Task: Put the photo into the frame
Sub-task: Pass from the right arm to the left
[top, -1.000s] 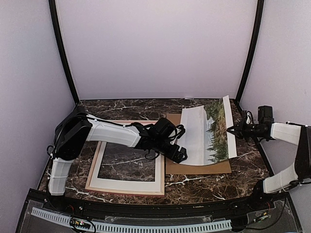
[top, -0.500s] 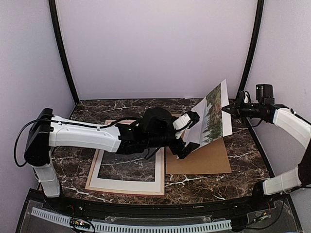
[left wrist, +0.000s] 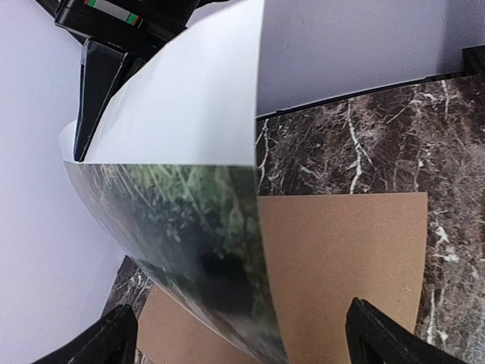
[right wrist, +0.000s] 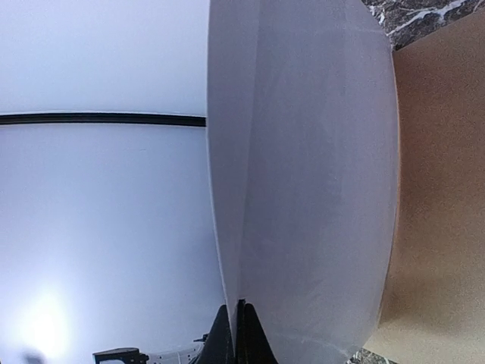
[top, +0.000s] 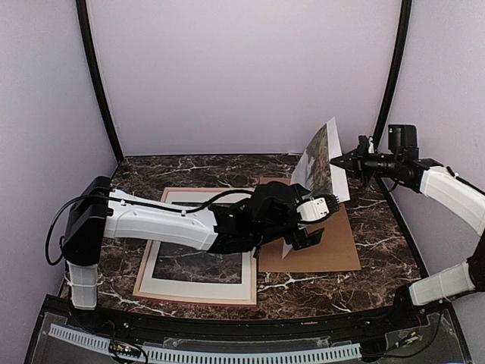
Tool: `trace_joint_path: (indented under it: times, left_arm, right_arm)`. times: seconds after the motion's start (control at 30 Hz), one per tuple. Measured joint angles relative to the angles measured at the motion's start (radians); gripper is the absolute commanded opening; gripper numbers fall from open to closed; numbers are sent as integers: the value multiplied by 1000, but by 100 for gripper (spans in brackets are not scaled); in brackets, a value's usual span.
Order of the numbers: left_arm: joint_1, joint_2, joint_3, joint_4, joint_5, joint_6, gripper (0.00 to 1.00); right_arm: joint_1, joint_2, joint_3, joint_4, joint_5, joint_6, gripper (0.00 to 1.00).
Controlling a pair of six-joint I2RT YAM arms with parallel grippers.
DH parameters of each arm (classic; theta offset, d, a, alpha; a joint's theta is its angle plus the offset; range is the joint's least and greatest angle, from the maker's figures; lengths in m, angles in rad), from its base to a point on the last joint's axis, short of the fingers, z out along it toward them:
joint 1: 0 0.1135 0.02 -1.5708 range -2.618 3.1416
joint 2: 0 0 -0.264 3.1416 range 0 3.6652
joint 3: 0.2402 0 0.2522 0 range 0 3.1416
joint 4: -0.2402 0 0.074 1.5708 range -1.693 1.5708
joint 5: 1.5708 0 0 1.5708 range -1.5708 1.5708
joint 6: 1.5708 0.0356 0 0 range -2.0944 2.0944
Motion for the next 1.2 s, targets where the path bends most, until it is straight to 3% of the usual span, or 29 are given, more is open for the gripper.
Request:
trace_joint_path:
  times: [0.2,0.47,0.9,1.03,1.2]
  left_arm:
    - [-1,79,75,11,-100,25,91]
    - [-1,95,103,18,-209,-18,74]
    - [-1,95,104,13,-232,-95,43]
    - [-1,95,104,6,-231,-104,29]
    - [-1,95,104,-6,-235,-106,3]
  right_arm:
    - [16,0,-15,37,5,47,0]
    - [16,2,-25,51,26,58,0]
    - [16,18,-28,53,48,55,0]
    - [16,26,-30,60,51,53,0]
    - [16,43,-37,68,54,47,6]
